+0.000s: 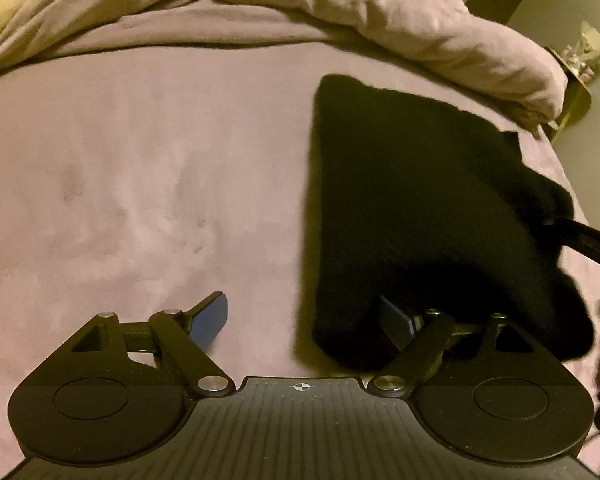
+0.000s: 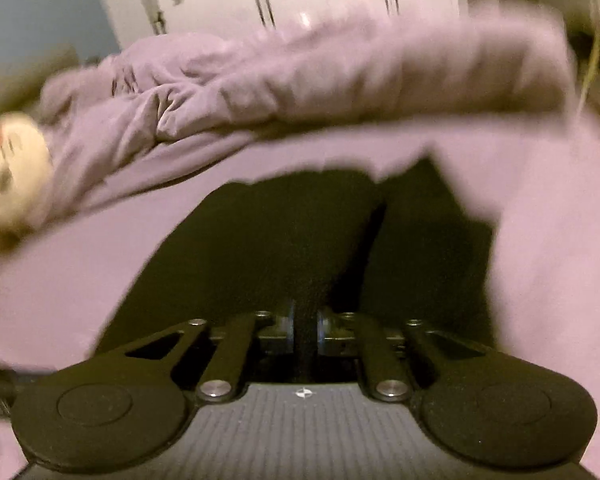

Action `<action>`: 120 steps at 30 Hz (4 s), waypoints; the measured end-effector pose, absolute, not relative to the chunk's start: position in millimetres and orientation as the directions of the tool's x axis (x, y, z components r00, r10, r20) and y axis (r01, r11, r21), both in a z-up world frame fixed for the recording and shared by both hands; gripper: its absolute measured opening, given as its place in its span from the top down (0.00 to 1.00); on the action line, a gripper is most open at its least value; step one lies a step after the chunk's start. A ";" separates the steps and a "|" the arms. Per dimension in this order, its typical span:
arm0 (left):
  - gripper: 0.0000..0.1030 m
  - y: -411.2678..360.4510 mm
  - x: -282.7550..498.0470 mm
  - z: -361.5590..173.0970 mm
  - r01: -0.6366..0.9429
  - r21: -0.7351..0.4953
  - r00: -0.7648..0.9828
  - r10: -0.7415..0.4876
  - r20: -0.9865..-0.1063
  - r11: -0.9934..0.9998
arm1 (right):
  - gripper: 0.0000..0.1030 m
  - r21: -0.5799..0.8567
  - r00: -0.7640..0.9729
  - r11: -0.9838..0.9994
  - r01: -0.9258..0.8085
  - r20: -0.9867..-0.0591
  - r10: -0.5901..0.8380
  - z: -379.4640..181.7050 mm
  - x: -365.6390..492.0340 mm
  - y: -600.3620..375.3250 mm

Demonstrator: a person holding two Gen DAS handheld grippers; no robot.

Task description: Fold small clothes

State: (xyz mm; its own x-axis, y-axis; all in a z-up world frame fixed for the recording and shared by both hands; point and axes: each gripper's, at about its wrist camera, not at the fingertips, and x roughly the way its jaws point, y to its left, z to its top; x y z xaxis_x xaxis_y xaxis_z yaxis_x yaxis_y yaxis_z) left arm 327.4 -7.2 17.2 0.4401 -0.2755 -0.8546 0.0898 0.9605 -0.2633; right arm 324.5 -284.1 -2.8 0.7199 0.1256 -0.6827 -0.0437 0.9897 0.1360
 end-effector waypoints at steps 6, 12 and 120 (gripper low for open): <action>0.12 -30.2 338.1 -5.1 0.173 -0.298 0.378 -0.342 -0.860 0.939 | 1.00 -0.071 0.635 0.997 0.042 -0.768 -0.081 -29.2 313.2 -297.8; 0.12 -31.6 339.7 -9.3 0.205 -0.304 0.371 -0.361 -0.855 0.930 | 0.66 0.216 0.709 0.962 0.166 -0.705 0.035 -10.8 299.4 -350.9; 0.02 -54.1 375.4 -3.1 0.126 -0.333 0.297 -0.356 -0.886 0.934 | 0.50 0.089 0.697 0.995 -0.038 -0.711 0.091 -23.5 295.1 -315.4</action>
